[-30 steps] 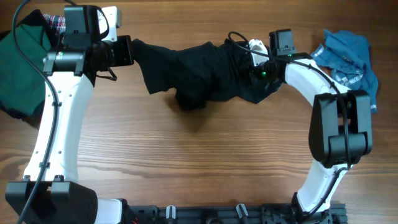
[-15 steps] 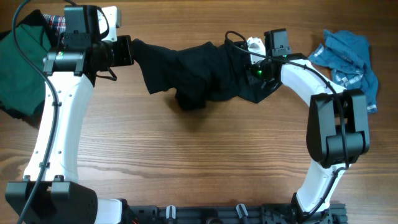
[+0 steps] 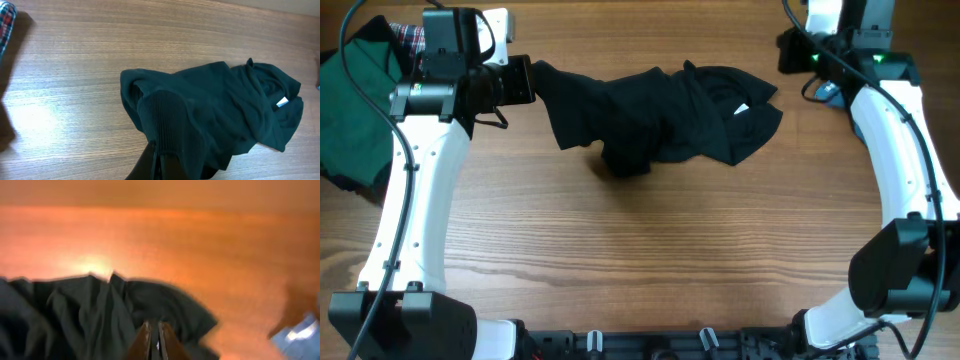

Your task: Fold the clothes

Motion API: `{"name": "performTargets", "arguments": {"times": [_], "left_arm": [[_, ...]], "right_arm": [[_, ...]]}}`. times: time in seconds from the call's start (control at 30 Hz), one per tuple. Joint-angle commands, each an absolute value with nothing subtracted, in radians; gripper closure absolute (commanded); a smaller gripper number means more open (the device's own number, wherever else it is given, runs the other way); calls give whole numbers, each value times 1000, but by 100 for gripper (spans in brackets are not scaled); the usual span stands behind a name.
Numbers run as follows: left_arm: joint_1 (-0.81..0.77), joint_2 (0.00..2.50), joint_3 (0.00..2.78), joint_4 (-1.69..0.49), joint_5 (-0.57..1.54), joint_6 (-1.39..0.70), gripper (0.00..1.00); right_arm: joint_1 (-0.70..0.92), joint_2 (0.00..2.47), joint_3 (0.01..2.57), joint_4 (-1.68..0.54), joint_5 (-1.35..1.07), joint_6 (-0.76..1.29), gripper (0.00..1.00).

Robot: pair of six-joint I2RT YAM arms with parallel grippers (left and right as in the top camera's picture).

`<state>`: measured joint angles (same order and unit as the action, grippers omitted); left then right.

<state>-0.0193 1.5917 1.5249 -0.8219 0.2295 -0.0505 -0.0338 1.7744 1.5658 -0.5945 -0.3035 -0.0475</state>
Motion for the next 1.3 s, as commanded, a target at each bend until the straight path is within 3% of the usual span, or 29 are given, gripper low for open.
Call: {"name": "performTargets", "arguments": {"times": [0.0, 0.03, 0.1, 0.23, 0.7, 1.0, 1.13, 1.27], "left_arm": [[-15, 1599, 1541, -820, 234, -64, 96], [-15, 1599, 1541, -821, 234, -64, 96], [-15, 1599, 1541, -827, 234, -64, 96], [-15, 1599, 1541, -831, 234, -64, 96], [-15, 1599, 1541, -843, 234, -64, 96], [-15, 1599, 1541, -844, 234, -64, 96], [-15, 1599, 1541, -844, 234, -64, 96], [-15, 1599, 1541, -847, 234, -64, 96]], "right_arm": [[-30, 1801, 1551, -662, -398, -93, 40], [-30, 1813, 1549, -693, -441, -131, 28], [-30, 1858, 1549, -745, -511, -191, 16], [-30, 1960, 1549, -772, -612, -251, 13], [-30, 2194, 1537, -876, -765, -393, 15], [12, 2194, 1408, -768, -819, -362, 19], [47, 2194, 1405, -695, -853, -315, 23], [77, 2194, 1405, -628, -874, -268, 34]]}}
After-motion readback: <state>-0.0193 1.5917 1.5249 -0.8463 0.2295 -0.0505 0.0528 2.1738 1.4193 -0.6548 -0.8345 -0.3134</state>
